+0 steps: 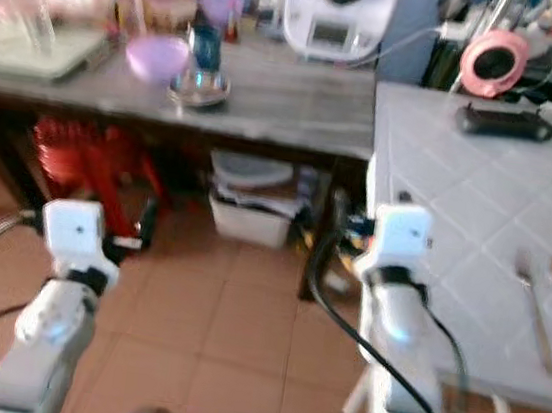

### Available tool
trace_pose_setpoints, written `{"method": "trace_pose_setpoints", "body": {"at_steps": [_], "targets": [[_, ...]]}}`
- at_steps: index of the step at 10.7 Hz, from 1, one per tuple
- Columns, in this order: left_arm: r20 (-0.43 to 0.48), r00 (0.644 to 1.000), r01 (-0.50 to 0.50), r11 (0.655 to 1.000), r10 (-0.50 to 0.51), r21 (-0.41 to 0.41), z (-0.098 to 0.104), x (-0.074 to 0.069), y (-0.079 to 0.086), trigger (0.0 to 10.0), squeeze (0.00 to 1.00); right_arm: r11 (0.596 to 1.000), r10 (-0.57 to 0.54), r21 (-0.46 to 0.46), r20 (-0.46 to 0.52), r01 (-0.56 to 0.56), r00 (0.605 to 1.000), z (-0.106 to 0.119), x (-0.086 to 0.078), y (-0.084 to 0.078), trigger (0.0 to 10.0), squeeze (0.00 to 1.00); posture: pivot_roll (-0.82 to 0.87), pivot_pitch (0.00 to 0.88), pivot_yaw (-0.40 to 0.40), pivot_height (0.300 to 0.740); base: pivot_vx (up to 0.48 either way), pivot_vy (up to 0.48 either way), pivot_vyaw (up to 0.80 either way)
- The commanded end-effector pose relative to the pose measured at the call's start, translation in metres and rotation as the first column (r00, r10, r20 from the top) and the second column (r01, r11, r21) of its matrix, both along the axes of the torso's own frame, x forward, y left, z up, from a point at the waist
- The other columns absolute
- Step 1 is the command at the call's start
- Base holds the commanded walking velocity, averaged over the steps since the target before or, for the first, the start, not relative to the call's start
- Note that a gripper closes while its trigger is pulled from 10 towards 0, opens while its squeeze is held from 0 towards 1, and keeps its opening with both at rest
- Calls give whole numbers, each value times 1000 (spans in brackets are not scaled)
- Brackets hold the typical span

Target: Setting the table

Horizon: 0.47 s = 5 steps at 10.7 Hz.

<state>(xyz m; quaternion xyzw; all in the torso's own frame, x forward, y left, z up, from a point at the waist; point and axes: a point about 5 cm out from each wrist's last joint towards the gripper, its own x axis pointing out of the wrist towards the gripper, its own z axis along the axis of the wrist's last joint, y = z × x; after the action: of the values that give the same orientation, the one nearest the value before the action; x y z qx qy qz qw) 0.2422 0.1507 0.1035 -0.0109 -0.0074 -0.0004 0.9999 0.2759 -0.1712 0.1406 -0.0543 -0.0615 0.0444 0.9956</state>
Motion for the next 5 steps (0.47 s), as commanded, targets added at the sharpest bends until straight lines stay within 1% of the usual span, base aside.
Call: {"method": "trace_pose_setpoints", "body": {"at_steps": [1,3,4,5], "targets": [[20,999,33,999,-32,-18,5,1,-4,10000,0,999,-30,-21,15,30,999,5,0,-6,10000,0,-11,0,31,740,0,0,0],[28,998,59,998,-58,-20,6,0,-8,10000,0,999,-36,-5,22,36,999,7,4,-5,10000,0,-10,0,31,740,296,-276,0],[29,997,65,998,-64,-22,7,0,-8,10000,0,999,-50,18,-3,50,999,4,4,-7,10000,0,-9,0,30,740,270,-394,-744],[30,997,69,997,-68,-23,7,0,-8,10000,0,999,-45,19,-3,45,999,4,3,-7,10000,0,-9,0,30,740,262,-398,-800]]}}
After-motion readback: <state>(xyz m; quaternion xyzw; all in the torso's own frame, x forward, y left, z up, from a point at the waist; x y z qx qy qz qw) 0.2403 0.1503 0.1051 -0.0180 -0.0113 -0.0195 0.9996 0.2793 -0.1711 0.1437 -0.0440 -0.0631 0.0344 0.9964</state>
